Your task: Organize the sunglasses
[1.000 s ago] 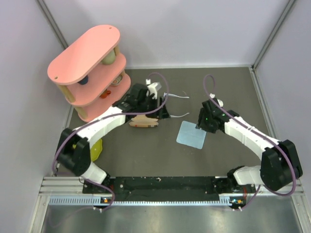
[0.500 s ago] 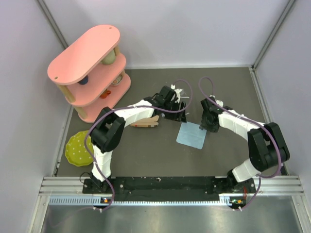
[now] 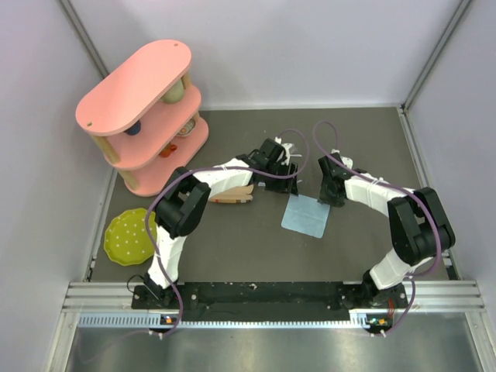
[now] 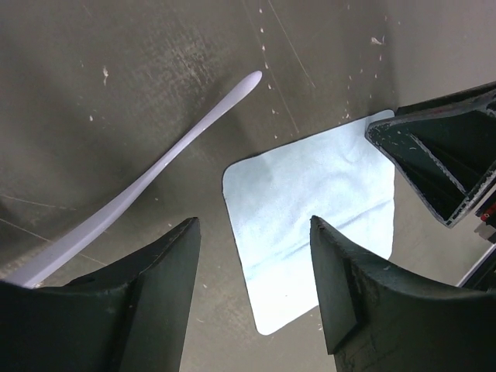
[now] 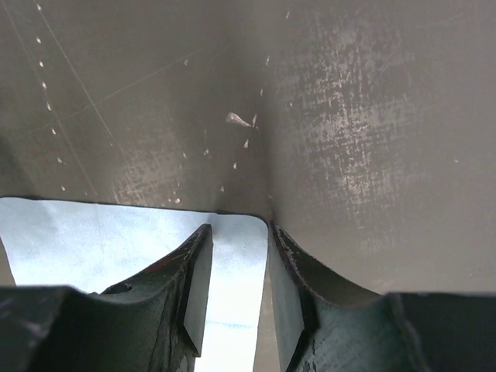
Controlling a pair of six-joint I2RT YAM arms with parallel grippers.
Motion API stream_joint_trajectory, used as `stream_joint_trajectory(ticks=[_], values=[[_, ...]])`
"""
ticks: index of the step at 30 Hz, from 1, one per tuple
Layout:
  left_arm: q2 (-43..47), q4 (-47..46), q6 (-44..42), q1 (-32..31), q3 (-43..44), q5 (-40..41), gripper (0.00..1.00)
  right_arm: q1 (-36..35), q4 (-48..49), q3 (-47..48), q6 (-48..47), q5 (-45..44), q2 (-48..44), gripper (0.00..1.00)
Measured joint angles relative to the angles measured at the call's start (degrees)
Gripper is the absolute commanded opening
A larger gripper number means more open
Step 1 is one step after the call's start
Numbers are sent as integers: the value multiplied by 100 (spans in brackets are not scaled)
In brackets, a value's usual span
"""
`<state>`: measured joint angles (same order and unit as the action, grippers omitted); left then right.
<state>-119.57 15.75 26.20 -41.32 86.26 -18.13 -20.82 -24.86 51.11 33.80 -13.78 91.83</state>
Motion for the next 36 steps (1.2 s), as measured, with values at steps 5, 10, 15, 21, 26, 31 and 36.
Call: stream_joint_trajectory(ticks=[5, 10, 15, 21, 26, 31, 36], values=[[-98, 57, 85, -4, 79, -39, 61, 17, 0, 0, -31, -15, 2, 25], [-153, 96, 162, -4, 111, -111, 60, 50, -2, 0, -39, -13, 4, 20], [-323, 105, 240, -13, 181, -223, 60, 76, 0, 0, -72, 2, 4, 12], [-457, 256, 238, -81, 426, -57, 54, 83, 44, -2, -136, 81, 4, 10], [-546, 365, 216, -151, 579, 146, 48, 85, 151, -4, -146, 273, 4, 9], [-570, 398, 229, -164, 603, 214, 45, 85, 236, -7, -144, 450, 4, 9], [-662, 448, 238, -168, 745, 260, 41, 85, 269, -11, -144, 544, 4, 8]])
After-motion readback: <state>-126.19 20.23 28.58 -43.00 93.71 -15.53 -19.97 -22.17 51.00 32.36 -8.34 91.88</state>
